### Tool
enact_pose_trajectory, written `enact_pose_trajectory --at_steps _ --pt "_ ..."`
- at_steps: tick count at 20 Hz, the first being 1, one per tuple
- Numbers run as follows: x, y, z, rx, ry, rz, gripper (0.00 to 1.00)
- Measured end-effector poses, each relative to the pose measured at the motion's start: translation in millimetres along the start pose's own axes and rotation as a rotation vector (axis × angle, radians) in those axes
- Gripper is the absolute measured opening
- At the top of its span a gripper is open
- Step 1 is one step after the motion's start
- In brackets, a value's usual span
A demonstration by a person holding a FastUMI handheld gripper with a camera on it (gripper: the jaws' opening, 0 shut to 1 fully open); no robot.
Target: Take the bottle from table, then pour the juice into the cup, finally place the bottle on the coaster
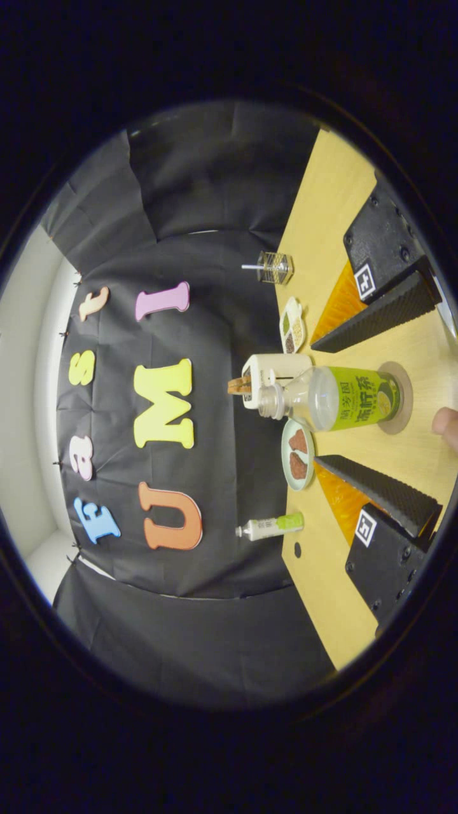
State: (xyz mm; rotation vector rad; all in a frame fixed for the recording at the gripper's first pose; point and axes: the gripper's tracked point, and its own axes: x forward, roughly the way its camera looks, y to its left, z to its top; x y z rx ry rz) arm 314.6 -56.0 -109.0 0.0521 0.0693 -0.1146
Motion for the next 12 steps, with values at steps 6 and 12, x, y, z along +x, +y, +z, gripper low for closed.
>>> enact_pose_trajectory --at_steps 6,12 --pt "-47.4 -17.3 11.7 -0.057 0.01 -0.06 1.0" --pt "-97.2 -10.5 20.6 -0.055 0.037 0.022 1.0"
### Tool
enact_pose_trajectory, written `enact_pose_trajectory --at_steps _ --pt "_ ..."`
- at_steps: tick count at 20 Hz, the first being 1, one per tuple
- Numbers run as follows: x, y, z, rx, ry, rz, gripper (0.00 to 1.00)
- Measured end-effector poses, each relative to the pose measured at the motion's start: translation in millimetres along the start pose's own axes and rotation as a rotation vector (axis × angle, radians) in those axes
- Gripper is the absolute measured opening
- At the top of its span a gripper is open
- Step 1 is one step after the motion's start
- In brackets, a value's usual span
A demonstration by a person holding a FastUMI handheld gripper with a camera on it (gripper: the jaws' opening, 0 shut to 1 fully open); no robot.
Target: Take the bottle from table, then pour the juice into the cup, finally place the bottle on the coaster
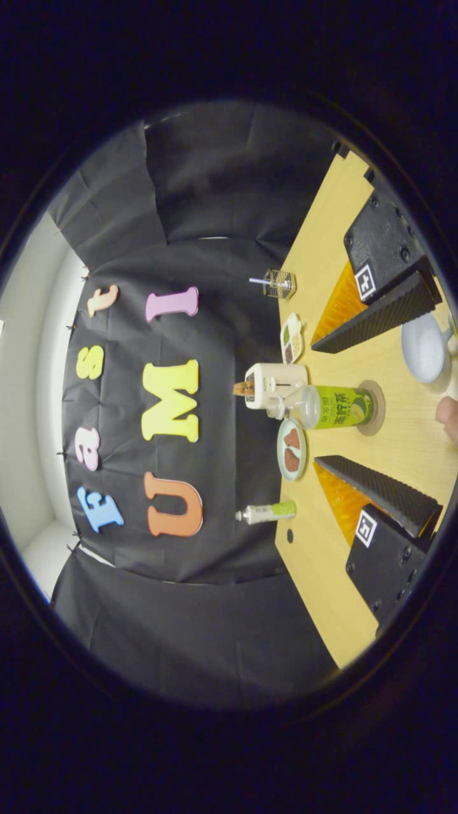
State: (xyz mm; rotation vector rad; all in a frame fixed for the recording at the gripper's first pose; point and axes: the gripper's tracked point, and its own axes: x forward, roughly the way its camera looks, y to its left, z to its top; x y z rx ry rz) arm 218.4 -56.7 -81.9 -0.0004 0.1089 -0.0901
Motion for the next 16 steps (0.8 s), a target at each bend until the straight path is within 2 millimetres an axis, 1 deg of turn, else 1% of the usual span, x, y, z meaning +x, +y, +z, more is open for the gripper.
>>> enact_pose_trajectory --at_steps 3,8,12,14,16 --pt "-29.6 -17.8 18.5 -0.007 0.012 -0.032 1.0" --pt "-80.3 -40.3 46.2 -0.05 -0.017 -0.089 1.0" --pt "-117.4 -44.7 50.1 -0.065 0.001 -0.099 1.0" --pt "-135.8 -50.3 54.0 -0.07 -0.007 -0.115 1.0" --pt "-152.6 -46.0 52.7 -0.061 -0.004 -0.098 1.0"
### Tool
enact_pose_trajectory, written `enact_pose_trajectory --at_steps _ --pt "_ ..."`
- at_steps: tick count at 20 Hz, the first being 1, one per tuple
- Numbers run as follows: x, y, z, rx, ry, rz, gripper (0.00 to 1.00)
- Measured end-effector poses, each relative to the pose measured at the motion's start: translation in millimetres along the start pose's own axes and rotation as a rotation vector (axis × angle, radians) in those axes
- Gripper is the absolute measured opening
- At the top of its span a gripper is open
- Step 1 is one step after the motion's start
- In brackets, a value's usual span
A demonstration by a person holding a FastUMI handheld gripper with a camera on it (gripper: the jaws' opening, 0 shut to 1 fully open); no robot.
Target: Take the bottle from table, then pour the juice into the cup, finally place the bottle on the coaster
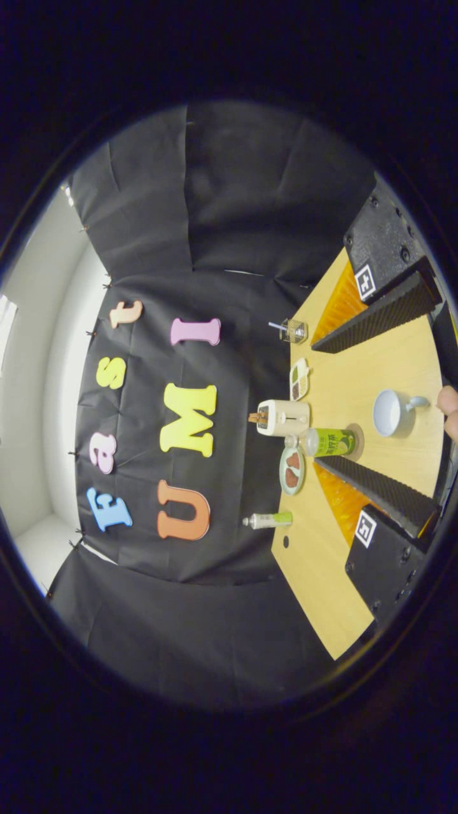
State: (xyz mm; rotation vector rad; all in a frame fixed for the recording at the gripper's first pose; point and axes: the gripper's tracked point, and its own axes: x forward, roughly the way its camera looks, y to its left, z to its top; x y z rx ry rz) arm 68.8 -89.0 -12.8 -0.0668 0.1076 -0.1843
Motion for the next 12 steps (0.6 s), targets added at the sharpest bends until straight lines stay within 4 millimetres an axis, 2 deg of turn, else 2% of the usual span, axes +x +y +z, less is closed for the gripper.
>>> enact_pose_trajectory --at_steps 5,8,11,12 --pt "-40.0 -14.1 -1.5 0.012 -0.014 -0.017 1.0" --pt "-65.3 -14.0 2.7 0.033 -0.066 -0.003 1.0" --pt "-81.7 -20.7 -5.1 -0.018 -0.085 -0.052 1.0" --pt "-88.3 -16.8 -6.4 -0.035 -0.094 -0.054 1.0"
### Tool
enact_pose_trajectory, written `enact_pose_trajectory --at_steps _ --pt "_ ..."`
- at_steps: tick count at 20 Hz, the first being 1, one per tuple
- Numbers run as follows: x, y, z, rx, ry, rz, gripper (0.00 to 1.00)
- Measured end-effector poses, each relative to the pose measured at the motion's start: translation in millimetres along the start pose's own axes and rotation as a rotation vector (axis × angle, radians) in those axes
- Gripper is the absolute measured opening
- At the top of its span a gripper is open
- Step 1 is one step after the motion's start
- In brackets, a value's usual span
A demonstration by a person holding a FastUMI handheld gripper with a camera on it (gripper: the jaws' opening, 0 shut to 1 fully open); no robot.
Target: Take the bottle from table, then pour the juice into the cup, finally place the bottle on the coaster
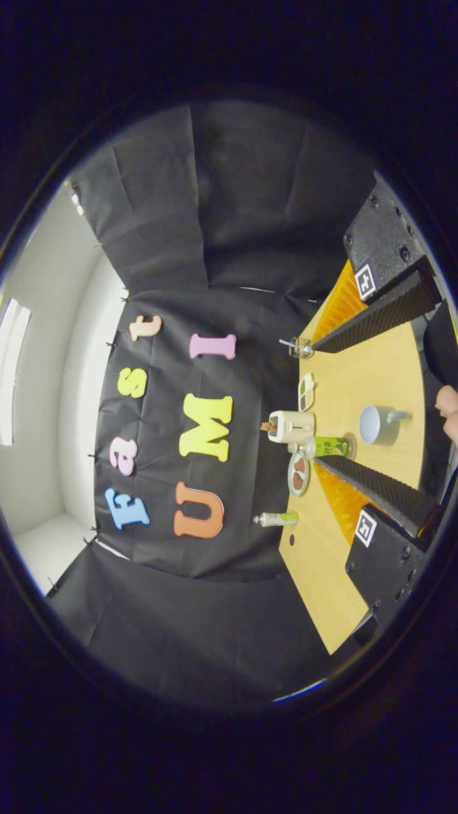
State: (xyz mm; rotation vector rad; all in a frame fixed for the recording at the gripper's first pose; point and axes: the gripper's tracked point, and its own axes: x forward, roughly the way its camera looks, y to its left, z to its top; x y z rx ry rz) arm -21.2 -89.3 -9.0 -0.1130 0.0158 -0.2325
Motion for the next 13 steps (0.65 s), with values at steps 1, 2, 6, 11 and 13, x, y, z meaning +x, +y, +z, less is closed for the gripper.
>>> enact_pose_trajectory --at_steps 1,2,6,11,13 --pt "-5.1 1.9 -1.3 -0.007 -0.009 0.003 1.0" --pt "-9.9 2.4 -3.4 -0.01 -0.015 0.005 1.0" --pt "-20.1 -2.1 -12.2 0.014 -0.01 0.016 1.0" --pt "-18.0 -9.3 -17.4 0.083 -0.028 0.039 1.0" --pt "-14.9 -9.4 -20.0 0.108 -0.019 0.062 1.0"
